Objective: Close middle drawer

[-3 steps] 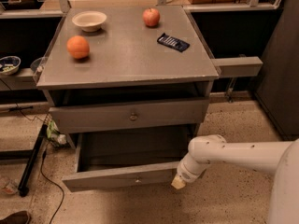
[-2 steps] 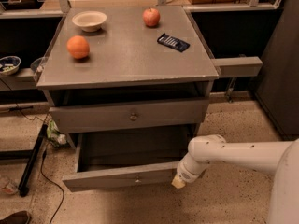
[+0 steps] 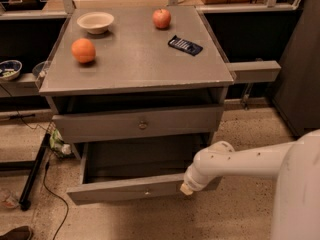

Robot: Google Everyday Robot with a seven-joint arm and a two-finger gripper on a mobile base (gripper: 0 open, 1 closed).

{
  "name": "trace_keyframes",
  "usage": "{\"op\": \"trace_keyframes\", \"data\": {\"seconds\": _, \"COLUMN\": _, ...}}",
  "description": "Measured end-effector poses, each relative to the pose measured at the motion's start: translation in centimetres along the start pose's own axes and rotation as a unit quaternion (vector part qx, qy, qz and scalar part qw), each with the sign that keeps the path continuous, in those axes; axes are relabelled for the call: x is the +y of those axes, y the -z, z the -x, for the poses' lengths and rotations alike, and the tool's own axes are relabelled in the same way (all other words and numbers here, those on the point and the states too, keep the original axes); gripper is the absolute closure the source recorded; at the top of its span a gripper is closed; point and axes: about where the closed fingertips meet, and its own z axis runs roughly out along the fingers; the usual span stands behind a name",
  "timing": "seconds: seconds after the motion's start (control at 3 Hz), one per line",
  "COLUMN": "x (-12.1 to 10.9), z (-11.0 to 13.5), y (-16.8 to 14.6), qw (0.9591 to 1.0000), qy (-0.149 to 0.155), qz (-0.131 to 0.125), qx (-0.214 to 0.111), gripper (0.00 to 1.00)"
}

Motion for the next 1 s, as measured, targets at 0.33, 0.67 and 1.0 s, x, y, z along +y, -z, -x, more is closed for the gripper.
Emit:
{"op": "trace_keyframes", "data": {"seconds": 0.33, "x": 0.1, "z": -0.1, "y": 0.0, "qw": 1.0000, "qy": 0.000, "qz": 0.000, "qx": 0.000, "gripper": 1.00}}
{"op": "trace_keyframes", "data": {"seconds": 0.67, "x": -0.4, "z": 0.4, "y": 0.4, "qw": 0.9999, "qy": -0.002, "qz": -0.013, "qx": -0.006, "gripper": 1.00}}
{"op": "trace_keyframes", "data": {"seconds": 1.0, "x": -1.5, "z": 1.7, "y": 1.3, "qw": 0.9992, "qy": 0.003, "qz": -0.037, "qx": -0.018, "gripper": 1.00}}
